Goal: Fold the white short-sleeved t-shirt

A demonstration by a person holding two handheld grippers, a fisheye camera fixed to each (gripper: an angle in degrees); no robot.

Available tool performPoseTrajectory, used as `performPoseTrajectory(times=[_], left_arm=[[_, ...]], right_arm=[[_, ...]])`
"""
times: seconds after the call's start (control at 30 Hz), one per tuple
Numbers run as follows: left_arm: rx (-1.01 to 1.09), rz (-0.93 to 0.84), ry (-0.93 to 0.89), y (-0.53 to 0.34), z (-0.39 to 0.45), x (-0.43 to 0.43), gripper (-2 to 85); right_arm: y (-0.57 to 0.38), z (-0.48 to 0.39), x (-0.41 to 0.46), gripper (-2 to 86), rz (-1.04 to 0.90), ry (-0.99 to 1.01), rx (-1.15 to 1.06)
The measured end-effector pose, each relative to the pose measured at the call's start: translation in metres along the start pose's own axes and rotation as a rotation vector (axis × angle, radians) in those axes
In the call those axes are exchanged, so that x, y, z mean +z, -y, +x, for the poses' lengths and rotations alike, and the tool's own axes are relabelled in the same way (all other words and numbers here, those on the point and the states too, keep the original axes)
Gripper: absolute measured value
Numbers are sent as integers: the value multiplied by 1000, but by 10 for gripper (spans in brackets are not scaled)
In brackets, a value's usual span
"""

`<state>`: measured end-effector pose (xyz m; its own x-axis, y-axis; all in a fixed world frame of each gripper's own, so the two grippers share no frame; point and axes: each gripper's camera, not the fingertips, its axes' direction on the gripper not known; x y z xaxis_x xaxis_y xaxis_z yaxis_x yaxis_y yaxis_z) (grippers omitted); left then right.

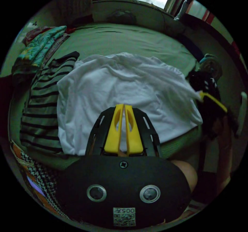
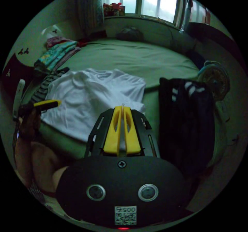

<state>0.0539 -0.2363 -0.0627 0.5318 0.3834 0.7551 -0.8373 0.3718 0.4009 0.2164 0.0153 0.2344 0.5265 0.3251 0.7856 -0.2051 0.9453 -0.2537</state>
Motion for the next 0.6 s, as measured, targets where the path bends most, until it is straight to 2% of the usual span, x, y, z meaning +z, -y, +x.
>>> performPoseTrajectory(times=[0.13,0.37,0.6], left_arm=[[-49,56,32,-24,-6,-40,61],[-62,52,90,-54,-12,-88,86],[-48,61,119,-70,-7,-122,98]], right_arm=[[-64,7,-22,-17,-42,65,60],[-131,24,-39,-17,-167,-57,56],[-153,42,-39,-17,-235,-205,107]])
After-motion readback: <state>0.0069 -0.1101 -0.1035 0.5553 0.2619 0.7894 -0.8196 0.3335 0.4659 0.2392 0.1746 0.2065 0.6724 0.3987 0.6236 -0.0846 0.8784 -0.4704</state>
